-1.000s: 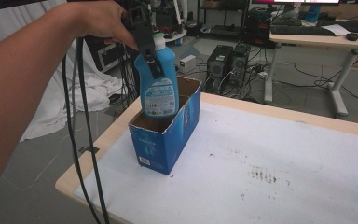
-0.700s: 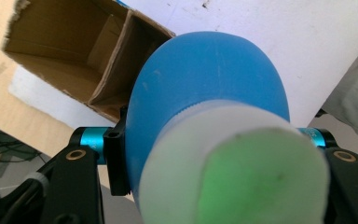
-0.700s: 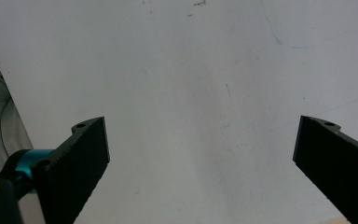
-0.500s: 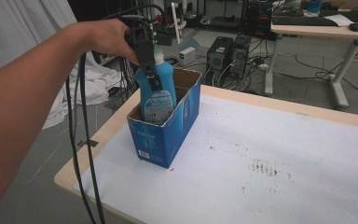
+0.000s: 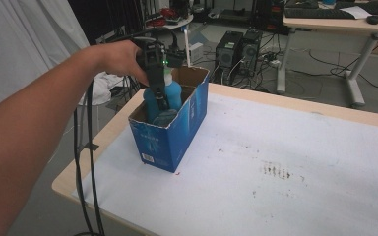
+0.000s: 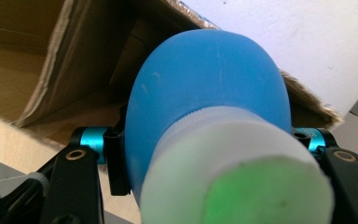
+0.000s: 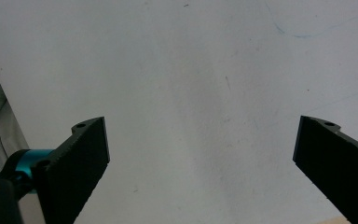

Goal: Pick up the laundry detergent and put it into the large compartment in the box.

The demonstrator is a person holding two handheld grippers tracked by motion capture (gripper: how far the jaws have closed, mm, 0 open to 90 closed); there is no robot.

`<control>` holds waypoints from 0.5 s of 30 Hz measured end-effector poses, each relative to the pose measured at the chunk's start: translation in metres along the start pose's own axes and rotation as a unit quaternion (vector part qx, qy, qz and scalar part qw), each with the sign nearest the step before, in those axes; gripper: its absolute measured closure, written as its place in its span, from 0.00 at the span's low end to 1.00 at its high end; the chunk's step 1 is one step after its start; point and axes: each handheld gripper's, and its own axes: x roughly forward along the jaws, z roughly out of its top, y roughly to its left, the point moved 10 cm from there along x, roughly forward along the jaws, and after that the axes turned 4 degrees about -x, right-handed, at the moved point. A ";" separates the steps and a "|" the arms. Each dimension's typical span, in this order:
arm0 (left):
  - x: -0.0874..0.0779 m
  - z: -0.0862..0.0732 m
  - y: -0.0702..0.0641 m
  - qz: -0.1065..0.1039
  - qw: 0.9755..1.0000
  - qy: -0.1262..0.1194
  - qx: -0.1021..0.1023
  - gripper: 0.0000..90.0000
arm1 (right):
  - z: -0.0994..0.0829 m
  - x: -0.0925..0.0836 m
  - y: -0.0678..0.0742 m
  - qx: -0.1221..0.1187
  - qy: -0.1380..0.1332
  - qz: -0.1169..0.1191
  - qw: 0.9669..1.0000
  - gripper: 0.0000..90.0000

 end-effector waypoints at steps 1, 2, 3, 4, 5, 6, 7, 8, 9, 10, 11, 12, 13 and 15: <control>0.003 0.000 0.000 0.001 1.000 0.002 0.001 0.42 | 0.000 0.001 0.000 0.001 -0.001 0.001 1.000 0.03; 0.006 0.000 0.001 0.002 1.000 0.005 0.004 0.42 | -0.001 0.002 0.001 0.004 0.001 0.002 1.000 0.03; 0.010 0.000 0.001 0.003 1.000 0.008 0.004 0.42 | -0.002 0.002 0.001 0.003 0.003 0.003 1.000 0.03; 0.013 0.000 0.002 0.005 1.000 0.009 0.005 0.42 | -0.002 0.004 0.000 0.003 0.002 0.003 1.000 0.03; 0.015 0.000 0.002 0.005 1.000 0.011 0.005 0.42 | -0.003 0.004 0.000 0.002 0.004 0.004 1.000 0.03; 0.018 0.000 0.002 0.005 1.000 0.011 0.005 0.42 | -0.003 0.005 0.000 0.003 0.005 0.004 1.000 0.03; 0.020 0.000 0.003 0.005 1.000 0.012 0.005 0.42 | -0.003 0.005 0.000 0.002 0.002 0.005 1.000 0.03; 0.022 0.000 0.003 0.004 1.000 0.011 0.004 0.42 | -0.003 0.005 0.000 0.002 0.003 0.005 1.000 0.03; 0.024 0.000 0.003 0.004 1.000 0.012 0.003 0.42 | -0.003 0.005 0.000 0.004 0.004 0.004 1.000 0.03; 0.026 -0.001 0.003 0.003 1.000 0.014 0.005 0.42 | -0.004 0.005 0.000 0.004 0.004 0.004 1.000 0.03; 0.029 -0.001 0.003 0.004 1.000 0.014 0.004 0.42 | -0.004 0.005 0.000 0.004 0.004 0.005 1.000 0.03; 0.031 -0.002 0.004 0.004 1.000 0.015 0.005 0.42 | -0.004 0.005 0.000 0.004 0.002 0.006 1.000 0.03; 0.033 -0.002 0.004 0.003 1.000 0.015 0.004 0.42 | -0.004 0.006 0.000 0.004 0.003 0.006 1.000 0.03; 0.036 -0.003 0.004 0.002 1.000 0.015 0.002 0.42 | -0.005 0.007 0.000 0.006 0.004 0.007 1.000 0.03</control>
